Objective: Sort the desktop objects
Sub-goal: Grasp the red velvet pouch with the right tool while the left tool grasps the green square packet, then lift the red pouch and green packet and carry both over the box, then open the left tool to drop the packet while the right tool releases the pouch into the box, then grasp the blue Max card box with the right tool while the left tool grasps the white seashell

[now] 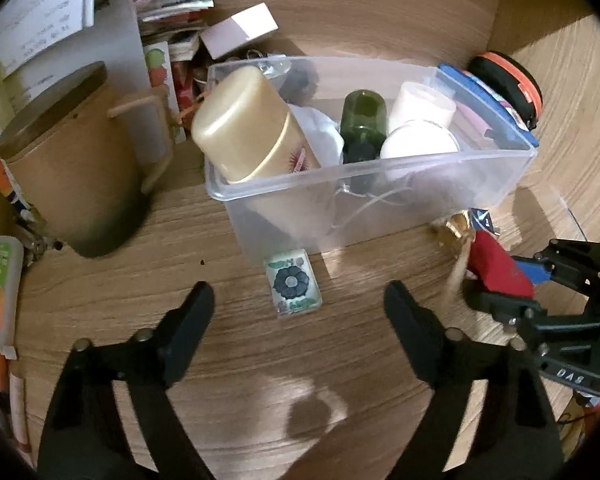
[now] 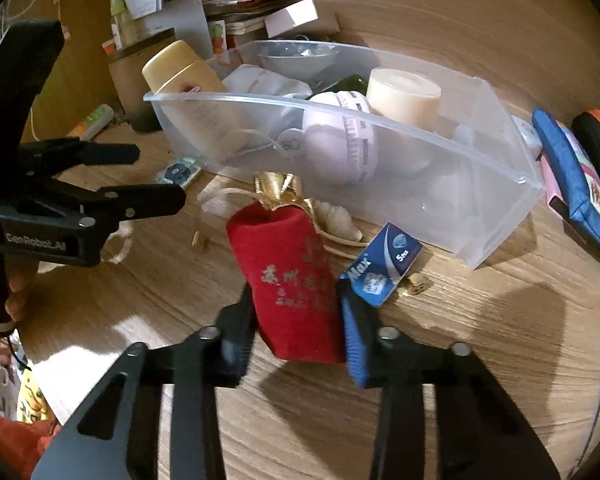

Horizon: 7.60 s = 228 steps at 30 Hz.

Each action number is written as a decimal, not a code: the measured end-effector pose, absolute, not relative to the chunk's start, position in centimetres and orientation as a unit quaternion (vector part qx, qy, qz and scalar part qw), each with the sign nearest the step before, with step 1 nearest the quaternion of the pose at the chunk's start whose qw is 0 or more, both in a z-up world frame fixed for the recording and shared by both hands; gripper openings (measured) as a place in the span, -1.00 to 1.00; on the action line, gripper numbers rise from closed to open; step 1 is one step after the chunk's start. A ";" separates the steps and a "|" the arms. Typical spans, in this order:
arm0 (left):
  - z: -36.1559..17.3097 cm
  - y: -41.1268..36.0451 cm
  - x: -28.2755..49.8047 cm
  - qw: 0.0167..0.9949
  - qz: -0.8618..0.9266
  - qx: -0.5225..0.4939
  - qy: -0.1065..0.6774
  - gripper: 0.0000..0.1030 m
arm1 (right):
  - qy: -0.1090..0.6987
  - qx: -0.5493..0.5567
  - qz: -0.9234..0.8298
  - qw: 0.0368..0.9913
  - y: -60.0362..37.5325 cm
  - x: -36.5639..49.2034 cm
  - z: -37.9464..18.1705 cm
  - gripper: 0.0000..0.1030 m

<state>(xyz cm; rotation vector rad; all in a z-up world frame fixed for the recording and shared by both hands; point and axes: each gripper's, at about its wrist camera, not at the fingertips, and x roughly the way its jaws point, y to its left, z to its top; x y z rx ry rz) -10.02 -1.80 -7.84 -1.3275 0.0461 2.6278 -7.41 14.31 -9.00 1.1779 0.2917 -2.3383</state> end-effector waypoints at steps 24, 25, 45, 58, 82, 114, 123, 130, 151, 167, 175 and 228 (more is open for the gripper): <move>-8.8 -0.4 -11.9 0.067 0.883 -0.462 0.041 -0.04 | 0.051 0.395 -0.861 0.317 16.0 -6.6 -7.6 -0.63; -8.7 -0.3 -11.9 0.067 0.883 -0.463 0.041 -0.06 | 0.049 0.395 -0.860 0.319 16.1 -6.7 -7.5 -0.63; -7.5 2.0 -8.0 0.097 0.892 -0.439 0.051 -0.54 | 0.043 0.379 -0.871 0.310 17.1 -5.5 -6.2 -0.63; -3.4 3.1 -6.5 0.122 0.912 -0.390 0.014 -0.54 | 0.039 0.360 -0.888 0.285 19.2 -4.2 -4.1 -0.63; 2.3 1.8 -9.0 0.130 0.938 -0.322 -0.008 -0.54 | 0.038 0.304 -0.922 0.237 22.4 -8.6 1.7 -0.63; -2.0 3.6 -17.4 0.136 0.917 -0.375 0.016 -0.54 | 0.072 0.379 -0.892 0.236 19.2 -16.8 -2.9 -0.57; -1.9 3.6 -17.5 0.127 0.918 -0.374 0.023 -0.49 | 0.086 0.377 -0.895 0.224 18.7 -16.6 -3.0 -0.44; -1.0 3.5 -16.6 0.121 0.924 -0.361 0.027 -0.20 | 0.089 0.348 -0.909 0.212 18.8 -15.4 -1.5 -0.09; 2.6 1.3 -9.7 0.095 0.952 -0.290 0.039 0.78 | 0.076 0.315 -0.933 0.160 19.7 -8.2 1.2 0.49; -3.0 -0.5 -7.8 0.115 0.924 -0.364 -0.005 0.85 | 0.085 0.420 -0.892 0.147 18.9 -5.9 -7.5 0.49; -4.5 0.9 -7.7 0.120 0.916 -0.382 0.005 0.85 | 0.090 0.436 -0.881 0.163 18.0 -6.7 -9.0 0.09; -8.7 11.2 -14.1 0.036 0.886 -0.463 -0.008 0.49 | 0.109 0.410 -0.870 0.252 25.1 -5.4 -7.8 -0.18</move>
